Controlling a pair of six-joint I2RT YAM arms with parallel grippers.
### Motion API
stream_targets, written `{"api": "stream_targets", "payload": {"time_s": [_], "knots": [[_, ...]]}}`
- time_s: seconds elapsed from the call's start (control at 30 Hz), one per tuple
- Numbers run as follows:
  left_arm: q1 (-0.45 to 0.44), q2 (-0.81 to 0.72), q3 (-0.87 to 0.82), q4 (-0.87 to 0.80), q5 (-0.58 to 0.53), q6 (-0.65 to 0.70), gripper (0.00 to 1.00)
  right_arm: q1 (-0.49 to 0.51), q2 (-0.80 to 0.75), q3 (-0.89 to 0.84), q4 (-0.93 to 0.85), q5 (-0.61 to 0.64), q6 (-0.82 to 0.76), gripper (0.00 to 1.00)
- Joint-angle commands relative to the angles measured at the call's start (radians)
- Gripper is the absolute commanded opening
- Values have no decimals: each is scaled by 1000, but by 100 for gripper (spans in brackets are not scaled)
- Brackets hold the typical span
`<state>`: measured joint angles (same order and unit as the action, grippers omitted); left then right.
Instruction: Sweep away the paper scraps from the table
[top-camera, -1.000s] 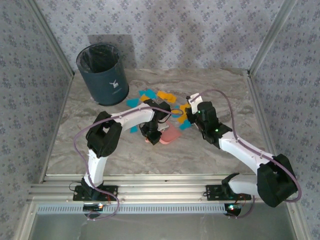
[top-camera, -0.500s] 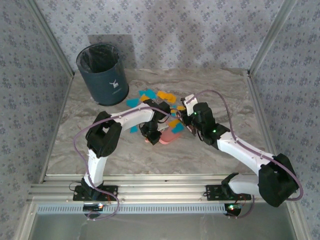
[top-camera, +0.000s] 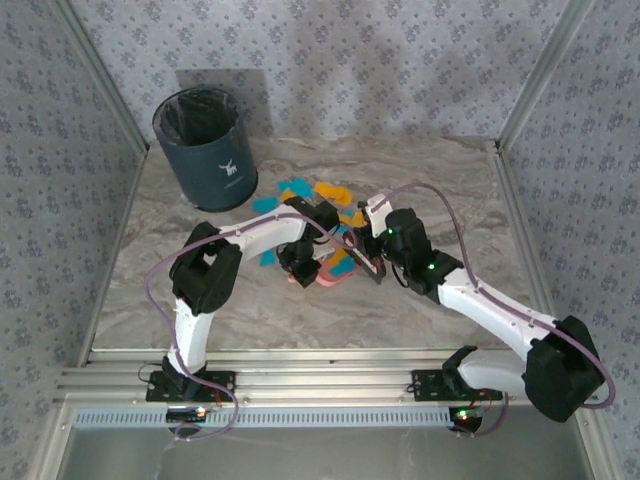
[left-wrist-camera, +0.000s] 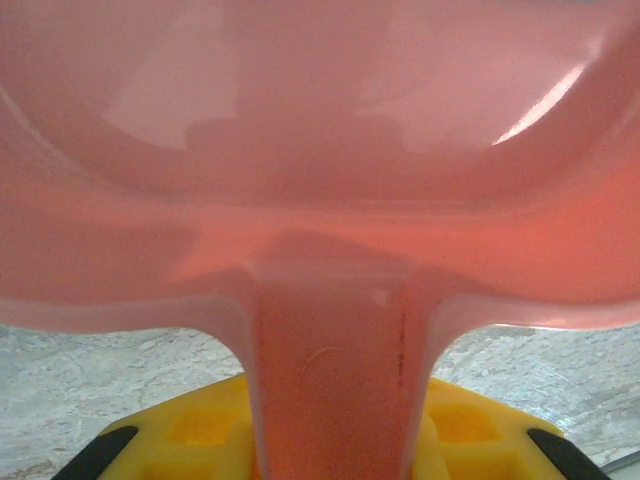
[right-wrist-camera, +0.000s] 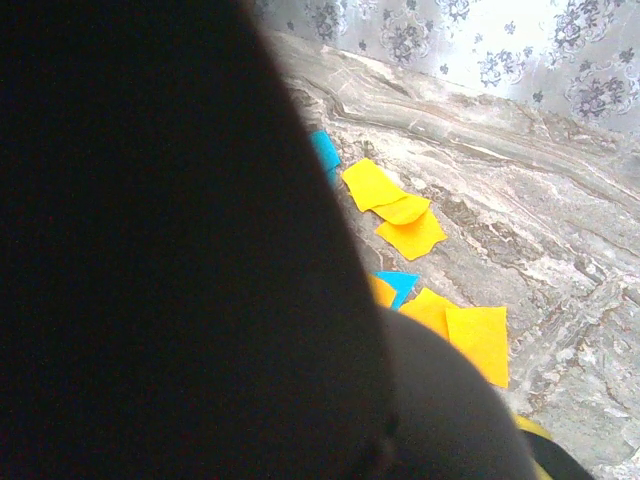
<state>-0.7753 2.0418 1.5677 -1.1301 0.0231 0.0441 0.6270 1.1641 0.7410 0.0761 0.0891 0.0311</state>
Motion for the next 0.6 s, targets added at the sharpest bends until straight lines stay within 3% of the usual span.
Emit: {"api": "stream_targets", "payload": {"time_s": [0.0, 0.27, 0.57], "knots": [[13, -17, -2, -49, -38, -10, 0, 9, -61, -17, 49, 8, 38, 0], [20, -24, -2, -51, -42, -9, 0, -42, -96, -53, 116, 226, 66, 0], [26, -28, -4, -51, -44, -9, 0, -196, -42, -13, 160, 302, 26, 0]]}}
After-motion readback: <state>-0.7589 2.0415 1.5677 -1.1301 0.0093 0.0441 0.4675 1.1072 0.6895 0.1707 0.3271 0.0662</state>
